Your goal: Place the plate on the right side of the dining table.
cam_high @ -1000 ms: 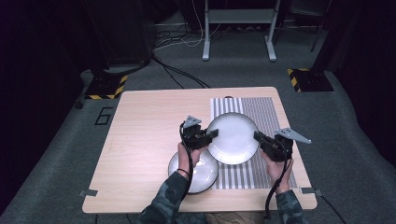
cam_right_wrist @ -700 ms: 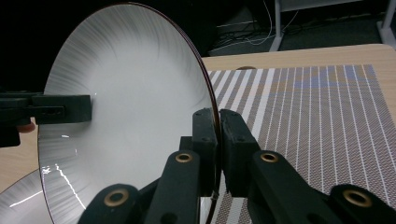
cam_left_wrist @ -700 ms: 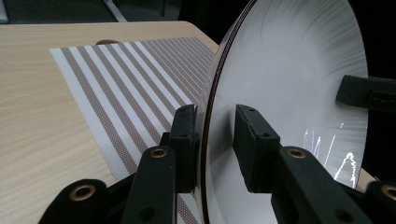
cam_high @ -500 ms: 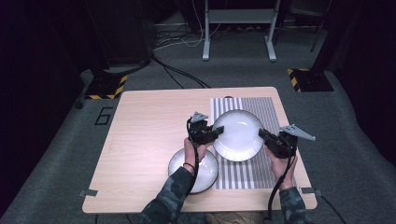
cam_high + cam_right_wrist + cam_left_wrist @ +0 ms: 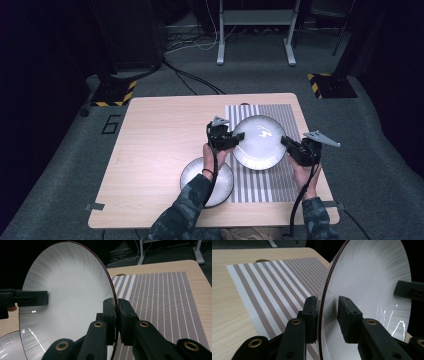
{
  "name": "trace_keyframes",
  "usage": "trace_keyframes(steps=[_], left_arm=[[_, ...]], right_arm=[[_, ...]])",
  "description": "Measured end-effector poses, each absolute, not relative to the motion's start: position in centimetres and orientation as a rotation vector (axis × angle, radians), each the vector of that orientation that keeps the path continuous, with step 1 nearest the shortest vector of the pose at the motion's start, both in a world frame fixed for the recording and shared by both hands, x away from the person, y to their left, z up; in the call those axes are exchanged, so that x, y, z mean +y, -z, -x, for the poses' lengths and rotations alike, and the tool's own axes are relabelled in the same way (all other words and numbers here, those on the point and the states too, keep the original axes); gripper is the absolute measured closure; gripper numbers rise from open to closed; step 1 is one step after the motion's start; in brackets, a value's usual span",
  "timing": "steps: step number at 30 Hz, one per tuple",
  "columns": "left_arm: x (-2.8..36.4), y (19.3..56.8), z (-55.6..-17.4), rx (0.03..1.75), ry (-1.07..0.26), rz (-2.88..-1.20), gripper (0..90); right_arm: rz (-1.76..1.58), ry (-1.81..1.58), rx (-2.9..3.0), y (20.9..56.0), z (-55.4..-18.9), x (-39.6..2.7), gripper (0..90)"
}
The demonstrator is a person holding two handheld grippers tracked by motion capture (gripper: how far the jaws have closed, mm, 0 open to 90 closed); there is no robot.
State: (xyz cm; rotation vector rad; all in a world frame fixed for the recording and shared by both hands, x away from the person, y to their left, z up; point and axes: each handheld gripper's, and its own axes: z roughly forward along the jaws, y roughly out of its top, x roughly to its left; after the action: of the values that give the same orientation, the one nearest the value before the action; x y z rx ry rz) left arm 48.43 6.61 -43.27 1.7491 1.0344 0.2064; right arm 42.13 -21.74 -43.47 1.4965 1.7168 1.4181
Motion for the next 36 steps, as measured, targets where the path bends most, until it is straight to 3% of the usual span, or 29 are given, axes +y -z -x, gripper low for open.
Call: trace_keyframes(steps=[36], left_arm=[[3.6, 44.9, -52.4, 1.081, -0.180, -1.804, 67.4]], right_arm=[[-1.589, -1.364, 1.698, 45.2, -45.6, -23.9, 84.7]])
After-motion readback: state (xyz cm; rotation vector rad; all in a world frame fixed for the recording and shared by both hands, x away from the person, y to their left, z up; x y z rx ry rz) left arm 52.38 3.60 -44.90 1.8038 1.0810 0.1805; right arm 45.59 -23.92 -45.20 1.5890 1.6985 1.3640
